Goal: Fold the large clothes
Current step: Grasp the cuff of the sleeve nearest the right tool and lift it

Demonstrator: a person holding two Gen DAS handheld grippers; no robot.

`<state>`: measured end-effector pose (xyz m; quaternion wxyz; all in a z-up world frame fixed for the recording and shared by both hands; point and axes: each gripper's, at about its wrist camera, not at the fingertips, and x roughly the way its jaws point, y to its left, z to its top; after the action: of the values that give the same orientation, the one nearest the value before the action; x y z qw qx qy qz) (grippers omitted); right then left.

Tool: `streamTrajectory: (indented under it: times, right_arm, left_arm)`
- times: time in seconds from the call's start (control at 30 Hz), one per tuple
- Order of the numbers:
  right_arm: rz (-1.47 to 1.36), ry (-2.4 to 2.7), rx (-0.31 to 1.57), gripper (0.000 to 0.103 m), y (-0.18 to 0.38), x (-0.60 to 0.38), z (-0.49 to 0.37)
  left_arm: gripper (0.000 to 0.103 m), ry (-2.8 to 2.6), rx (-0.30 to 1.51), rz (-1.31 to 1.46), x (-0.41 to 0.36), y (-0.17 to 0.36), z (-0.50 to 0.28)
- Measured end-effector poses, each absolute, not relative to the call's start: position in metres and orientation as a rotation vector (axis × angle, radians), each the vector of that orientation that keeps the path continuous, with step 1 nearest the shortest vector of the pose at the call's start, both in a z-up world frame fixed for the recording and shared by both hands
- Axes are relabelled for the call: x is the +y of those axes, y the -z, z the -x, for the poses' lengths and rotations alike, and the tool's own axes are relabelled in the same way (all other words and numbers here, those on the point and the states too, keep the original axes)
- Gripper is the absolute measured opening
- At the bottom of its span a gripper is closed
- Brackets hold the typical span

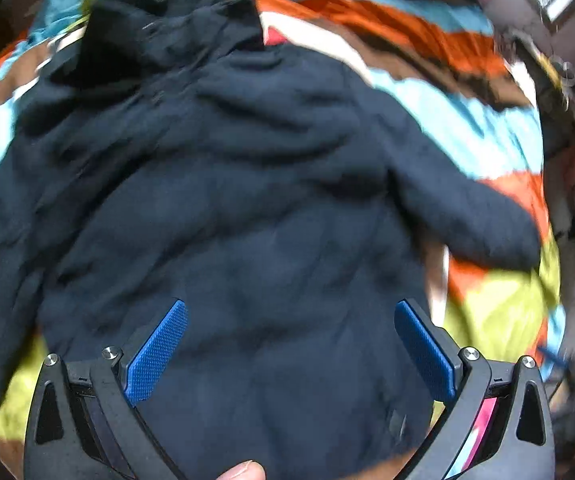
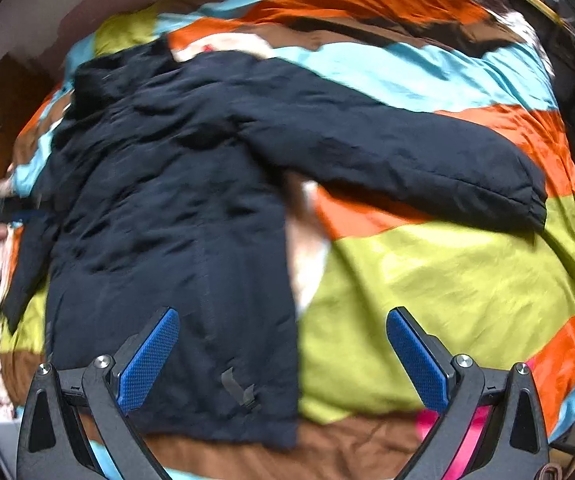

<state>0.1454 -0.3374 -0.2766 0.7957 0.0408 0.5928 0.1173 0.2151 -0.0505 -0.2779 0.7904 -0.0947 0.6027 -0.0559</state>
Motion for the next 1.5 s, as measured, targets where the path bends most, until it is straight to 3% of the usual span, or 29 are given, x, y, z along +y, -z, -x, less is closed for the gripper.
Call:
streamTrajectory:
  times: [0.2, 0.43, 0.53, 0.73, 1.0, 1.27, 1.5]
  right_arm:
    - [-0.146, -0.160, 1.229, 0.103, 0.304, -0.390, -0.181]
    - [-0.245, -0.102, 1.157, 0.103, 0.319, -0.440, -0.198]
    - [-0.282, -0.084, 1.139, 0.103, 0.322, -0.457, -0.201]
    - [-0.311, -0.043, 1.152, 0.103, 0.336, -0.483, -0.205]
    - [-0.573, -0.030, 1.143, 0.103, 0.372, -0.536, -0.219]
    - [-0.970, -0.048, 1.019, 0.103, 0.420, -0.572, -0.234]
    - [-0.973, -0.048, 0.914, 0.103, 0.430, -0.564, -0.259]
  left_arm:
    - [0.102, 0.077, 1.233, 0.097, -0.077, 0.319, -0.315]
    - [0.099, 0.106, 1.215, 0.037, -0.095, 0.352, -0.349]
    - [0.075, 0.122, 1.218, -0.007, -0.101, 0.362, -0.350]
    - [0.076, 0.068, 1.237, -0.062, -0.117, 0.381, -0.367]
    - [0.083, -0.004, 1.313, -0.133, -0.124, 0.420, -0.385]
    - [0.084, 0.007, 1.288, -0.143, -0.125, 0.421, -0.395]
    - [0.085, 0.011, 1.282, -0.132, -0.125, 0.421, -0.384]
